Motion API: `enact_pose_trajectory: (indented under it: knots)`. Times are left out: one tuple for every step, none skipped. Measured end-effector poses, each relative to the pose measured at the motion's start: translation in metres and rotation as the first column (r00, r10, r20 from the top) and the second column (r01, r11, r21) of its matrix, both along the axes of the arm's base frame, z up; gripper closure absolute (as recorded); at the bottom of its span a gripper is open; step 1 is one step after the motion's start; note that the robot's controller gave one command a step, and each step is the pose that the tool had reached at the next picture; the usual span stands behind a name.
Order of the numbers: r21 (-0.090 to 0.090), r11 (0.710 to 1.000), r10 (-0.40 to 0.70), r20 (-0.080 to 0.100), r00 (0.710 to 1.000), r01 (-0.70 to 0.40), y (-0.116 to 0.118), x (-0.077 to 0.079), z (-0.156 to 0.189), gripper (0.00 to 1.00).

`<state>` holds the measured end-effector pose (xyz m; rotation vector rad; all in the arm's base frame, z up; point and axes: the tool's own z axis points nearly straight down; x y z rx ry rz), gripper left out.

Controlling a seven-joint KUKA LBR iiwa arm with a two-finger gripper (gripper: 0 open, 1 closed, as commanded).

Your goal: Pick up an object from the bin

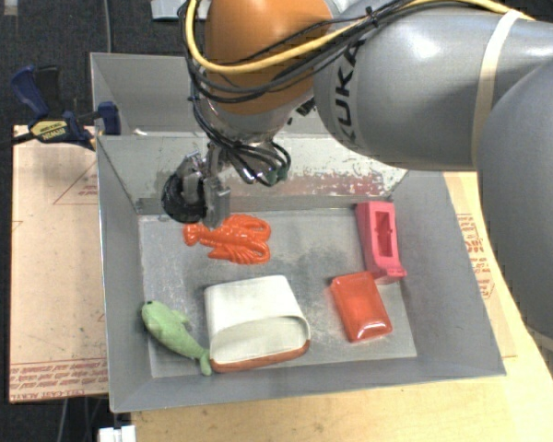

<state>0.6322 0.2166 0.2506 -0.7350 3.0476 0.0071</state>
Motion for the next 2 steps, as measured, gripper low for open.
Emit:
enact_pose_trajectory:
  knots:
    - [0.004, 1.000, -0.023, 0.007, 1.000, 0.023, 0.025, 0.008, 0.013, 1.00]
    - [-0.001, 0.994, -0.113, -0.002, 0.994, 0.113, -0.004, 0.009, -0.031, 1.00]
